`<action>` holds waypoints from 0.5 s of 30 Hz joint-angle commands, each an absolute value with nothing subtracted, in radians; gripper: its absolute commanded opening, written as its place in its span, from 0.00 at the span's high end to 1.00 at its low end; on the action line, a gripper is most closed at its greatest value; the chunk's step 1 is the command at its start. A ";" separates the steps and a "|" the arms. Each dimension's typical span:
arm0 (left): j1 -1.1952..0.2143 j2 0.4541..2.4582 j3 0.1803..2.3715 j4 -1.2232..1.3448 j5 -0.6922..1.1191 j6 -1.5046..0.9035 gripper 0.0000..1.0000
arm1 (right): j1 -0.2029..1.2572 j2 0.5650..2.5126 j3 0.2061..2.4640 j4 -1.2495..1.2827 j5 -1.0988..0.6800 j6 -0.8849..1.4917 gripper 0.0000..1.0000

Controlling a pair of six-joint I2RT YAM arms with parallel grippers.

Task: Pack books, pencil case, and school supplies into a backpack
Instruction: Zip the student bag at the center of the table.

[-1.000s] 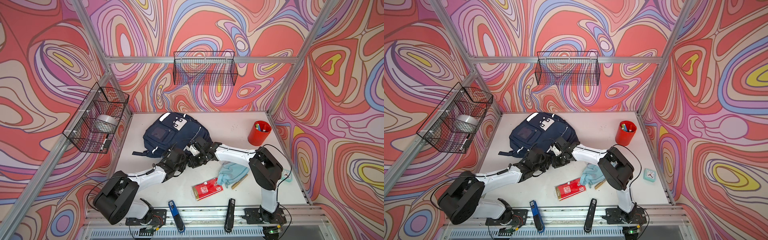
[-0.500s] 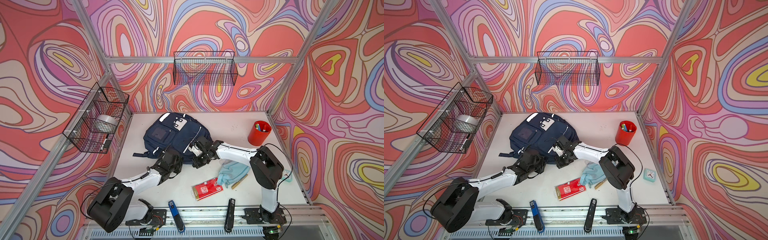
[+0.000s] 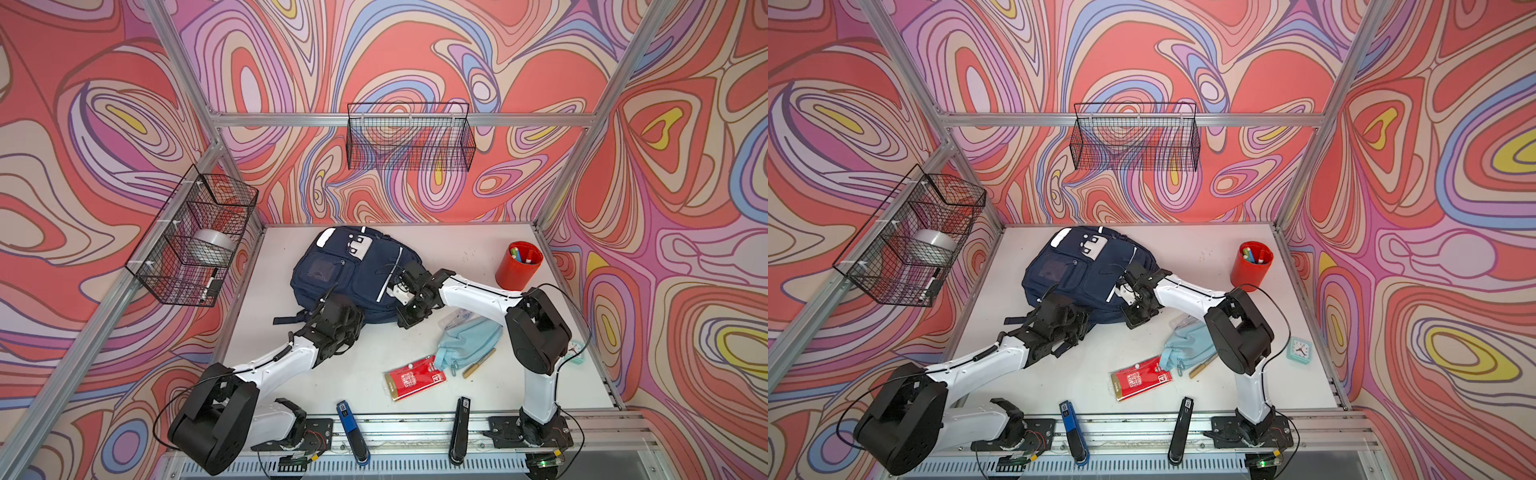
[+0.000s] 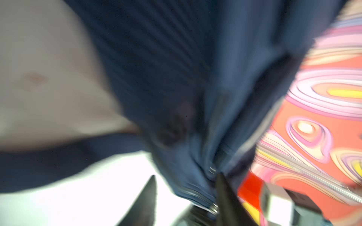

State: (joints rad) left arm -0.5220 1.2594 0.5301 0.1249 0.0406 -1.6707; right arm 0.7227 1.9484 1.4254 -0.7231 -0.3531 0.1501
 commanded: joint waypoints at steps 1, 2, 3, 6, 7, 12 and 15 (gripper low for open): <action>-0.582 1.272 0.526 0.192 0.043 -1.790 0.31 | 0.751 1.942 1.450 -0.612 -0.495 0.219 1.00; -0.599 1.280 0.486 0.221 0.042 -1.831 0.31 | 0.759 1.943 1.454 -0.600 -0.507 0.225 1.00; -0.619 1.290 0.472 0.247 0.044 -1.865 0.31 | 0.765 1.949 1.460 -0.594 -0.507 0.229 1.00; -0.658 1.321 0.473 0.244 0.058 -1.911 0.29 | 0.773 1.957 1.468 -0.579 -0.511 0.236 1.00; -0.668 1.335 0.475 0.242 0.054 -1.925 0.28 | 0.776 1.957 1.468 -0.577 -0.510 0.238 1.00; -0.668 1.421 0.484 0.325 0.006 -1.924 0.22 | 0.804 1.946 1.454 -0.571 -0.508 0.229 1.00; -0.667 1.440 0.481 0.354 -0.020 -1.924 0.22 | 0.809 1.927 1.426 -0.568 -0.507 0.223 1.00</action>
State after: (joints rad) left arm -0.6632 1.4212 0.4824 0.3115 0.0200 -1.8965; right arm 0.7929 1.9537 1.4330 -0.6342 -0.4713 0.2302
